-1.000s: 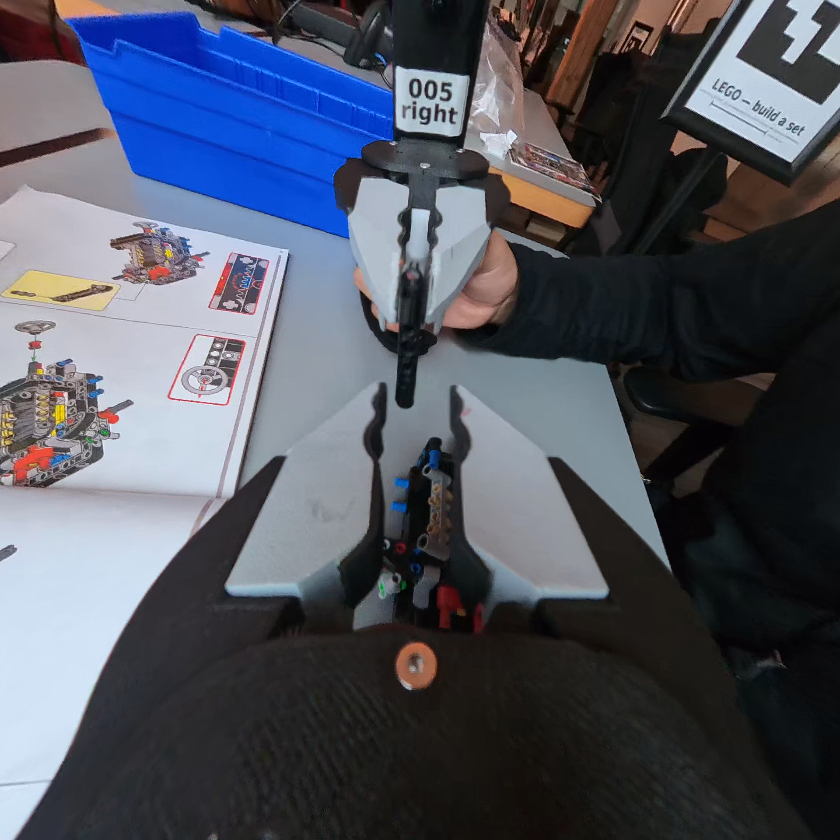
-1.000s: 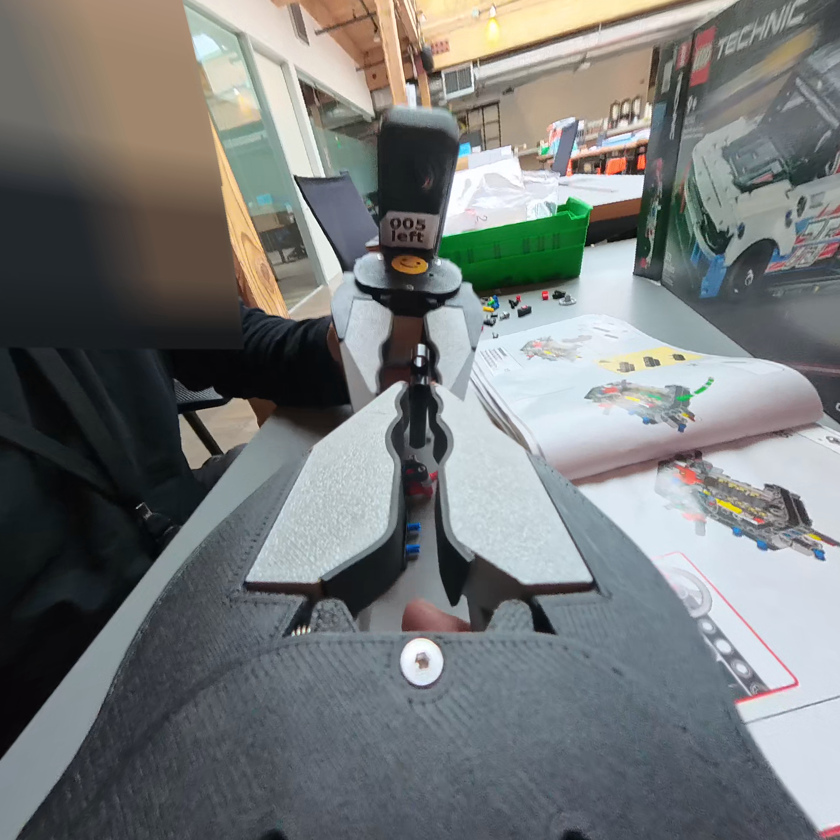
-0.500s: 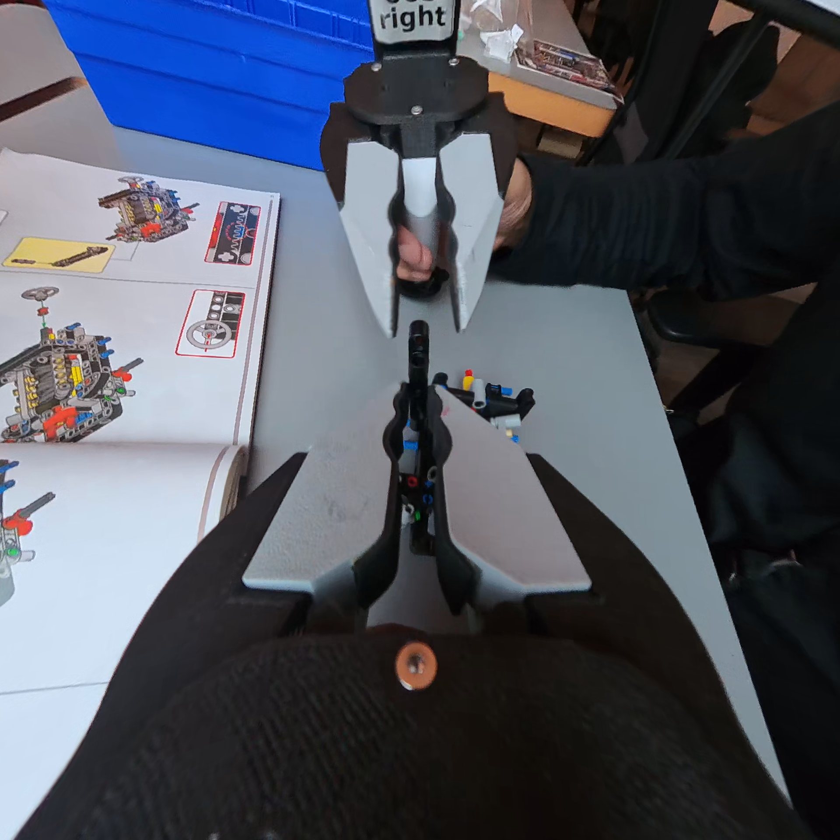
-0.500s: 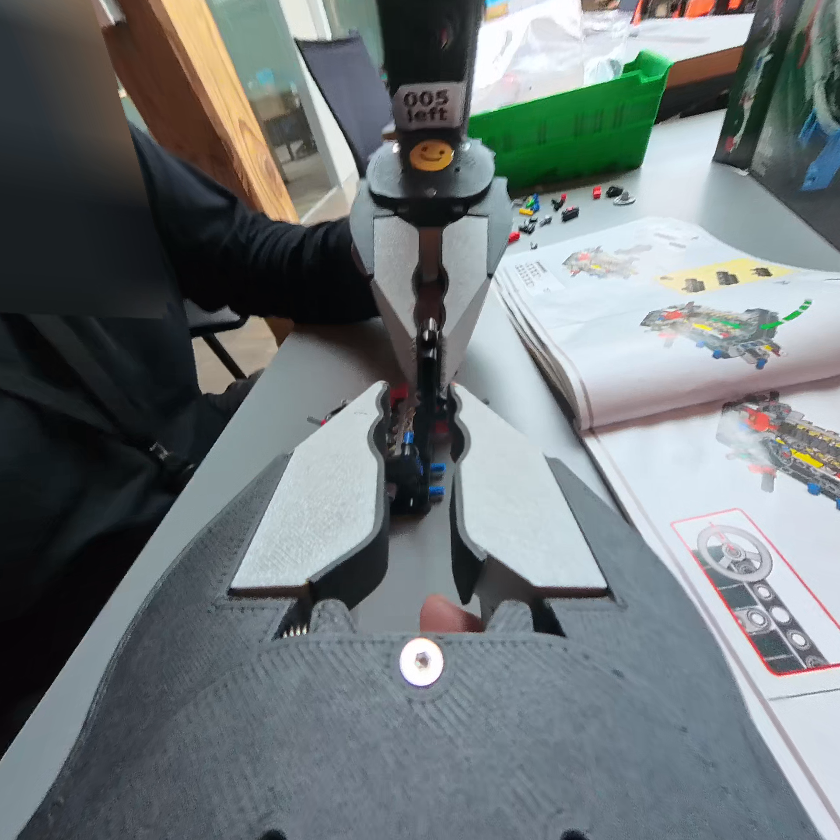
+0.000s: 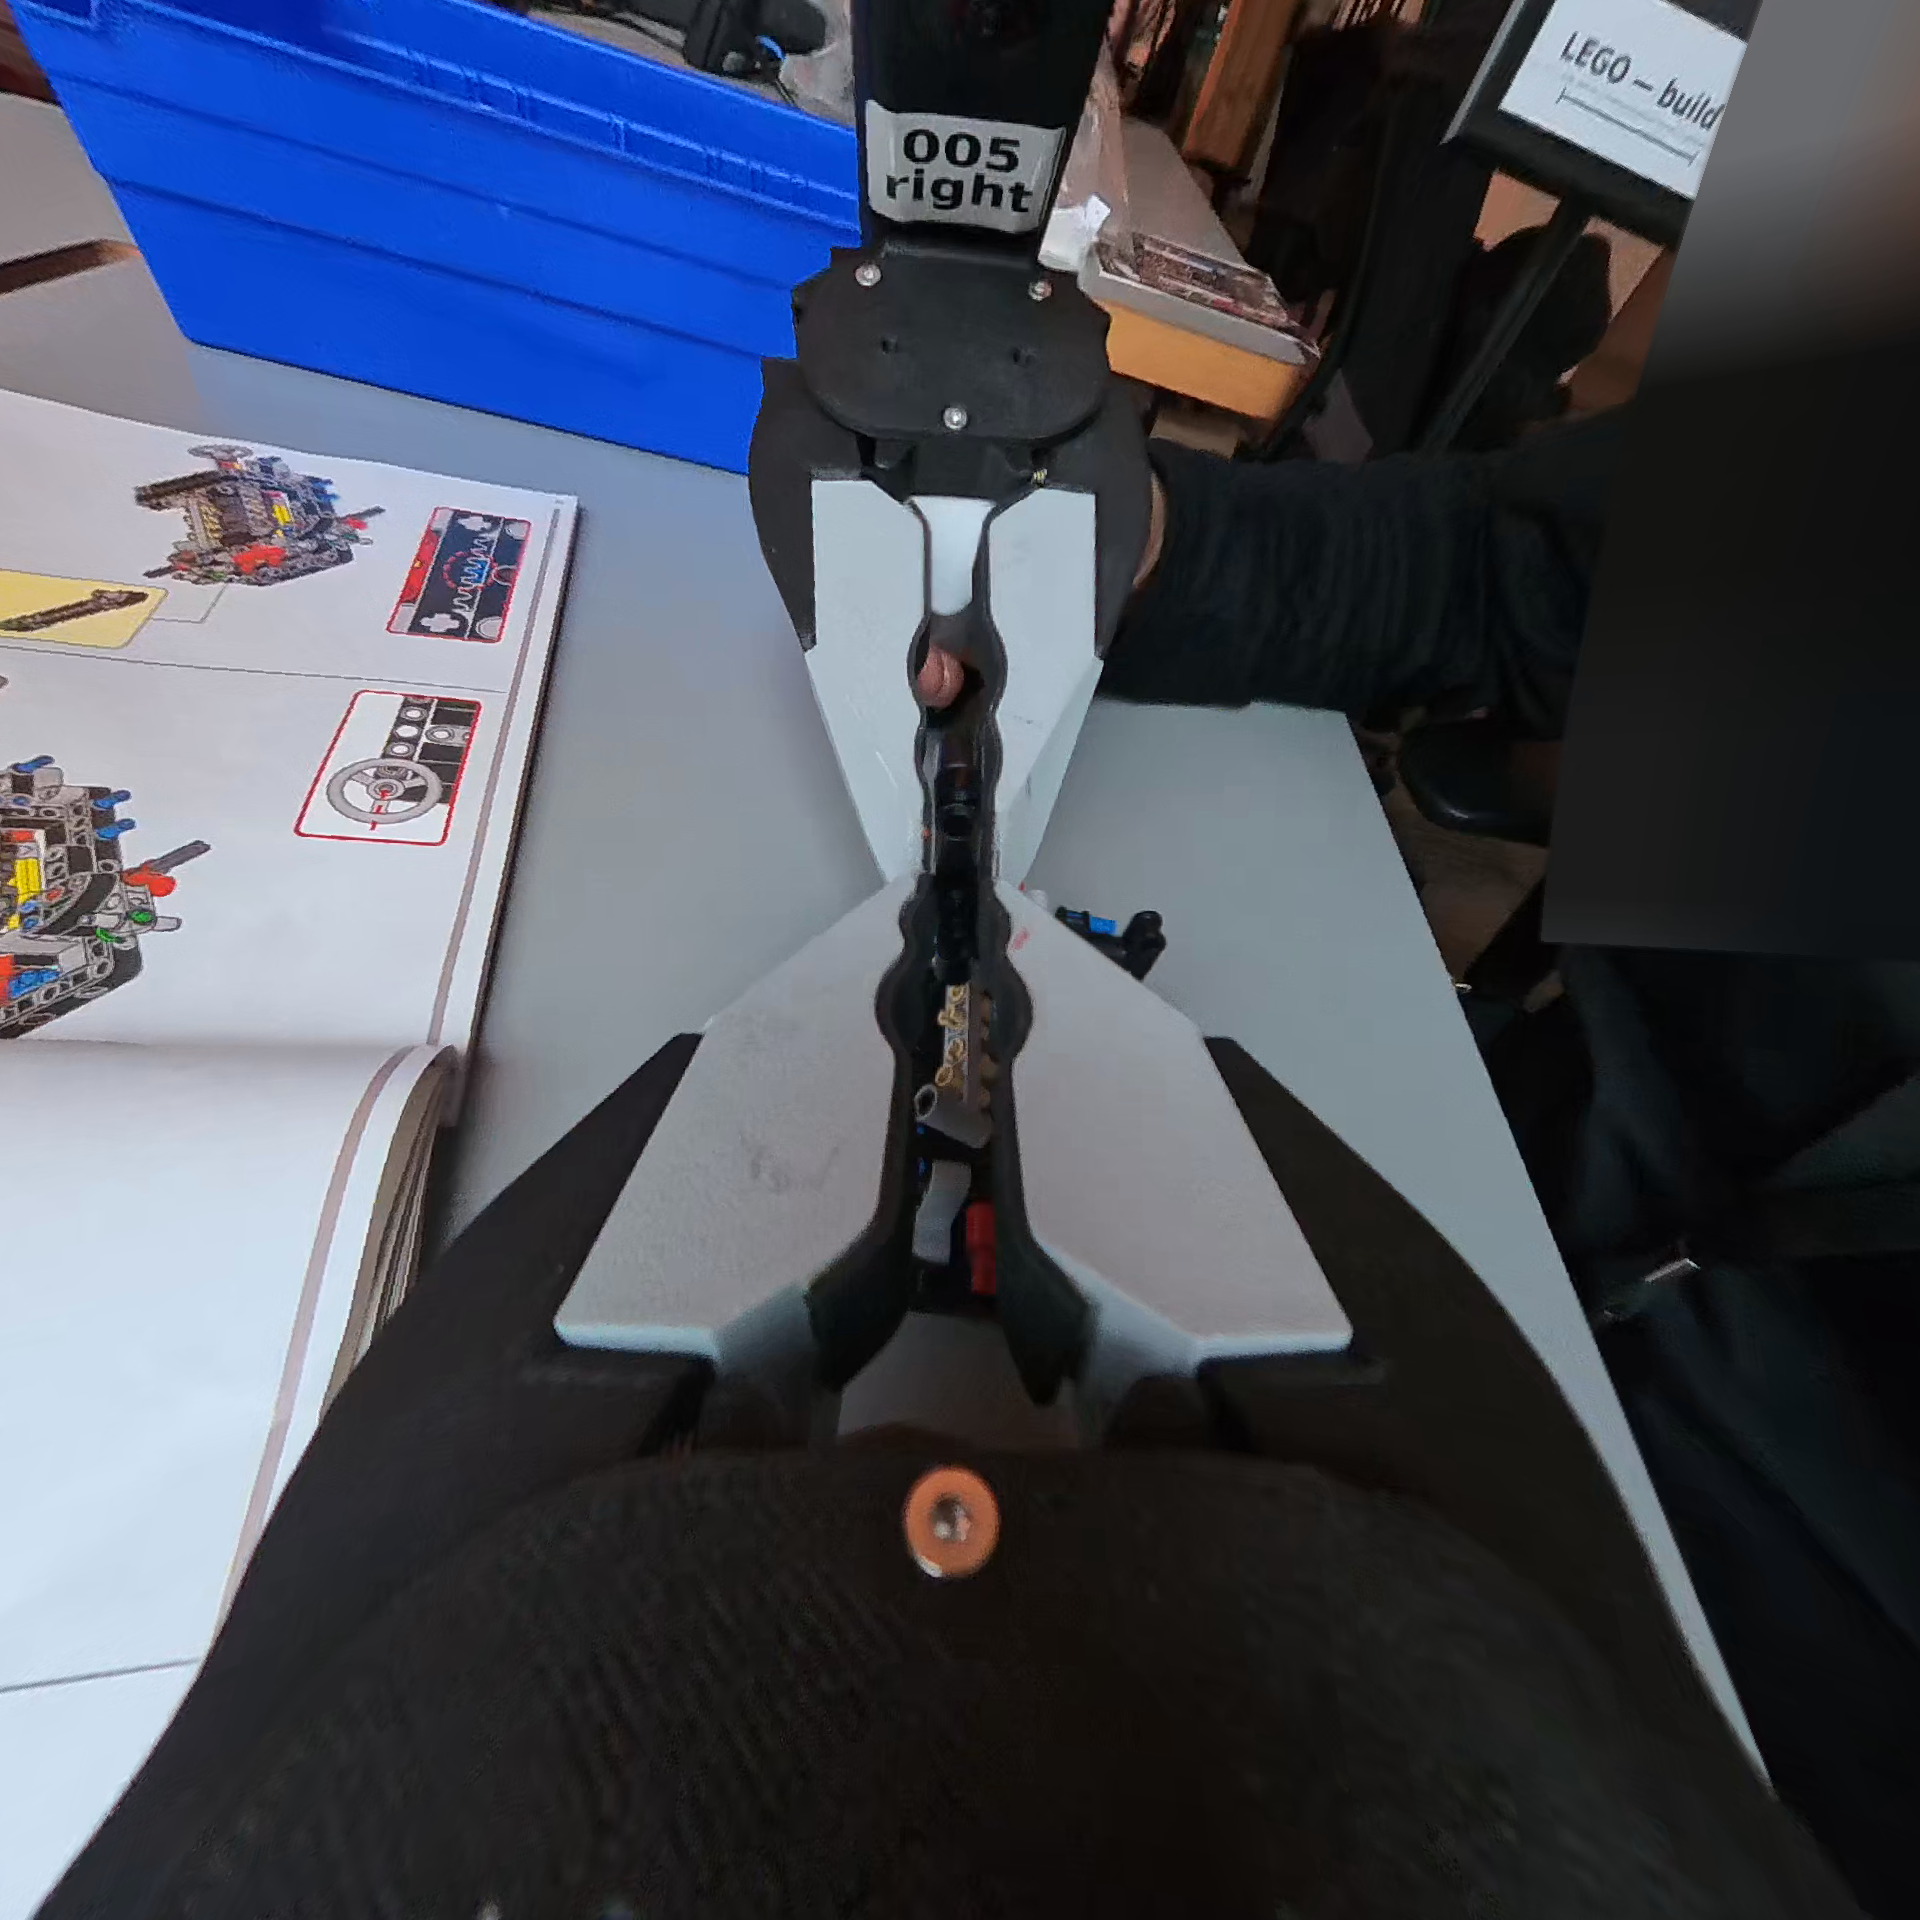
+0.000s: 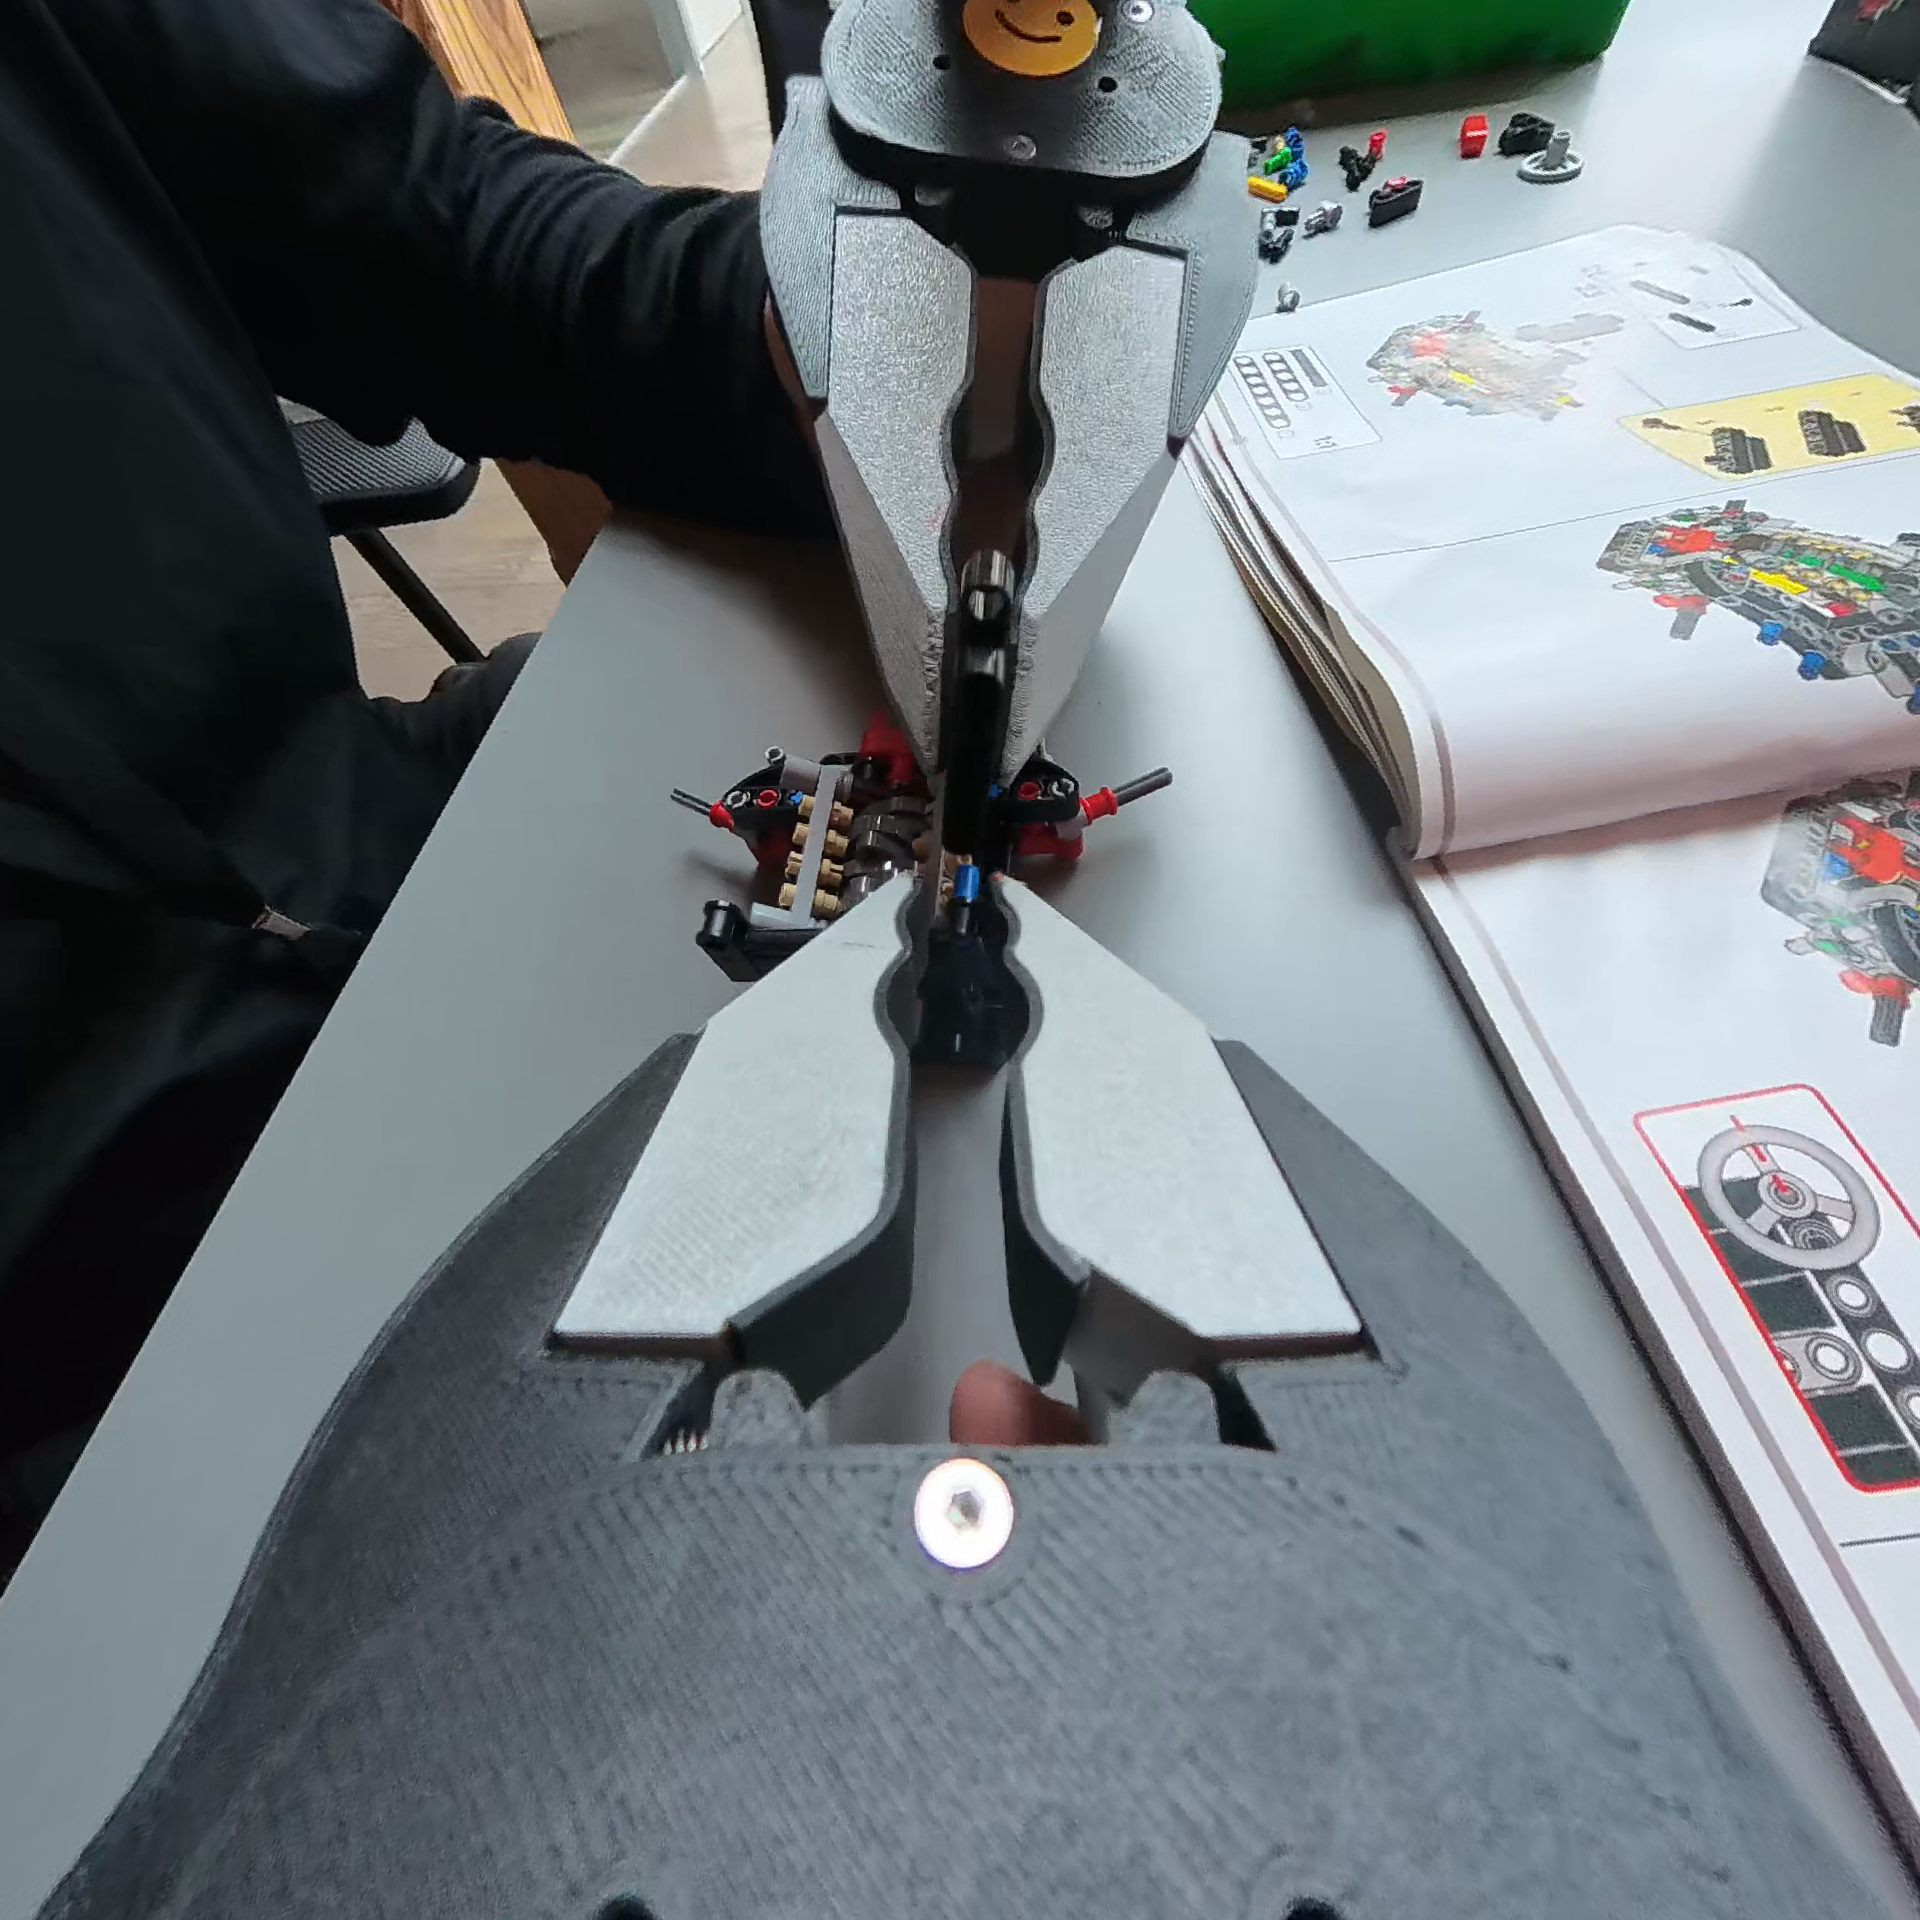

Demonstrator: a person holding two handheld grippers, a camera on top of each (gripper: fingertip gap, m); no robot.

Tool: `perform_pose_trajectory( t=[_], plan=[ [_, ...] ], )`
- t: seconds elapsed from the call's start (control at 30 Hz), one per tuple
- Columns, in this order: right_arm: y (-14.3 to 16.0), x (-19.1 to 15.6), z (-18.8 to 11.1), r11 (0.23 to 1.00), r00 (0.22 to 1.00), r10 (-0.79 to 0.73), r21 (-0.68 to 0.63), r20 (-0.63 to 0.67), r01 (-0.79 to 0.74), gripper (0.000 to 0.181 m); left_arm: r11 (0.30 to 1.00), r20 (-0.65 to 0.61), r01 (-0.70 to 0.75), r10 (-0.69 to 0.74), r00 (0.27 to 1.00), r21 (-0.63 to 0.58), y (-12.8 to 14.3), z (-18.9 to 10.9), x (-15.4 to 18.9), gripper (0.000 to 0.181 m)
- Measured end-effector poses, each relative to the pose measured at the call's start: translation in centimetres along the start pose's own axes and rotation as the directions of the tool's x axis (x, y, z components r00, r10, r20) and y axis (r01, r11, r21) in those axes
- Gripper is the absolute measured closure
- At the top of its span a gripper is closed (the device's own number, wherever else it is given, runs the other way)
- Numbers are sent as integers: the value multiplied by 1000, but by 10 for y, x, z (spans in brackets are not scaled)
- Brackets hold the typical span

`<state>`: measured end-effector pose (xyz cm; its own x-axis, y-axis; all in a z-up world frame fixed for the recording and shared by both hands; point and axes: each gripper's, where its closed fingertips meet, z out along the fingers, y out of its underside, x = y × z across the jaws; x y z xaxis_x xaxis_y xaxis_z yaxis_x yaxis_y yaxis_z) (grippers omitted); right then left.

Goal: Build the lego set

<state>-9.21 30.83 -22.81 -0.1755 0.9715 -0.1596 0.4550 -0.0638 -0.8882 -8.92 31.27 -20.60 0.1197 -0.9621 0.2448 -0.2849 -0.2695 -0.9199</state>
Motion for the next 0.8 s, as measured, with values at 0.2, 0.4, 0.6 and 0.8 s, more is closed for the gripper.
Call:
perform_pose_trajectory(
  t=[0.2,0.4,0.6,0.8],
  plan=[
    [-3,1,-2,1000,1000,12,24,4,-12,162,1000,28,-1,1,1000,7,-1,0,-3,176],
    [-25,2,-10,987,999,-39,153,-33,44,161,1000,33,20,-20,999,18,-3,4,-2,176],
    [-39,3,-16,969,997,-52,237,-60,65,169,999,44,45,-46,998,8,-3,5,-3,176],
    [-36,7,-16,971,997,-30,233,-66,45,177,999,76,35,-33,997,-29,-1,6,-5,176]
  ],
)
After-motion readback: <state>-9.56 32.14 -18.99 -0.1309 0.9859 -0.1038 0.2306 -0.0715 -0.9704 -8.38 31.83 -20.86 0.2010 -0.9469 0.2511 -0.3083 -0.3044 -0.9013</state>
